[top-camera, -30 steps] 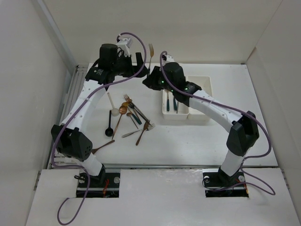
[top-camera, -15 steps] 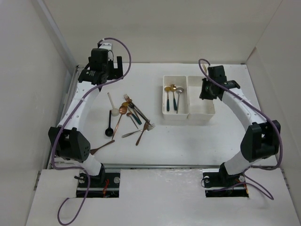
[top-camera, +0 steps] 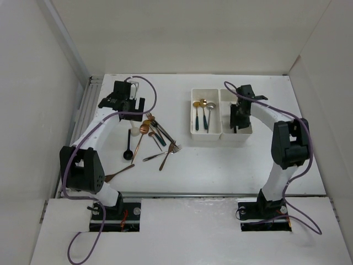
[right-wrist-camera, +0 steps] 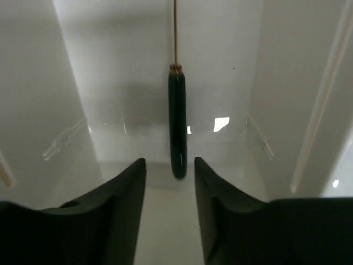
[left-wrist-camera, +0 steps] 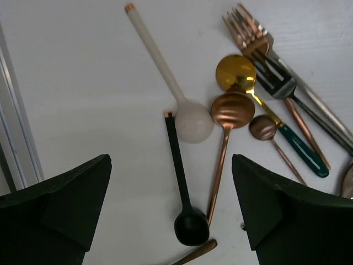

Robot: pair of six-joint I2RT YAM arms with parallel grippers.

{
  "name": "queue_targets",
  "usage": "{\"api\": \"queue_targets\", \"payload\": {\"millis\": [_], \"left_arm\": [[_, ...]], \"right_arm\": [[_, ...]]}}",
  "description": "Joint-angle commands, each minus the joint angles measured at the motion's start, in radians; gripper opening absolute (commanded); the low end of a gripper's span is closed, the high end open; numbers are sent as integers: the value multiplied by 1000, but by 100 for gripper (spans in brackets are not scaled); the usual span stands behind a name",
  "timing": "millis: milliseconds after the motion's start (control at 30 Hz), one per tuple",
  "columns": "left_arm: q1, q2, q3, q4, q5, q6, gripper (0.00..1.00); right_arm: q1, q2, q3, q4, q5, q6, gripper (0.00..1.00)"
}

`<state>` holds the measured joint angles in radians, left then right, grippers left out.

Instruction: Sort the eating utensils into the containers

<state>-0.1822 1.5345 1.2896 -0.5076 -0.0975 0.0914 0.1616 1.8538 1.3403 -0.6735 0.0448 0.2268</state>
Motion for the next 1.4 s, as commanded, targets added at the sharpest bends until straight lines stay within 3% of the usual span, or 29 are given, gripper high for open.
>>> {"api": "queue_targets", "payload": {"millis": [0, 67, 167, 400, 733, 1000, 1067, 1367], "left_arm": [[1, -5, -67, -31, 24, 51, 88], [10, -22, -117, -31, 41, 63, 88], [10, -48, -165, -40, 88, 94, 88], [10, -13, -210, -60, 183, 119, 79], [32, 30, -179, -71, 99, 177, 70], [102, 200, -142, -108, 108, 212, 64], [102, 223, -131, -108, 119, 203, 58], [133, 248, -92, -151, 202, 183, 0]], "right_arm": [[0, -38, 85, 41, 15, -3, 49], [0, -77, 94, 41, 15, -3, 66], [0, -117, 125, 41, 15, 6, 72], [73, -203, 149, 22, 64, 16, 74], [125, -268, 108, 22, 89, 34, 74], [135, -268, 82, 32, 90, 43, 74], [144, -268, 72, 32, 99, 43, 74], [153, -286, 72, 14, 130, 43, 74]]}}
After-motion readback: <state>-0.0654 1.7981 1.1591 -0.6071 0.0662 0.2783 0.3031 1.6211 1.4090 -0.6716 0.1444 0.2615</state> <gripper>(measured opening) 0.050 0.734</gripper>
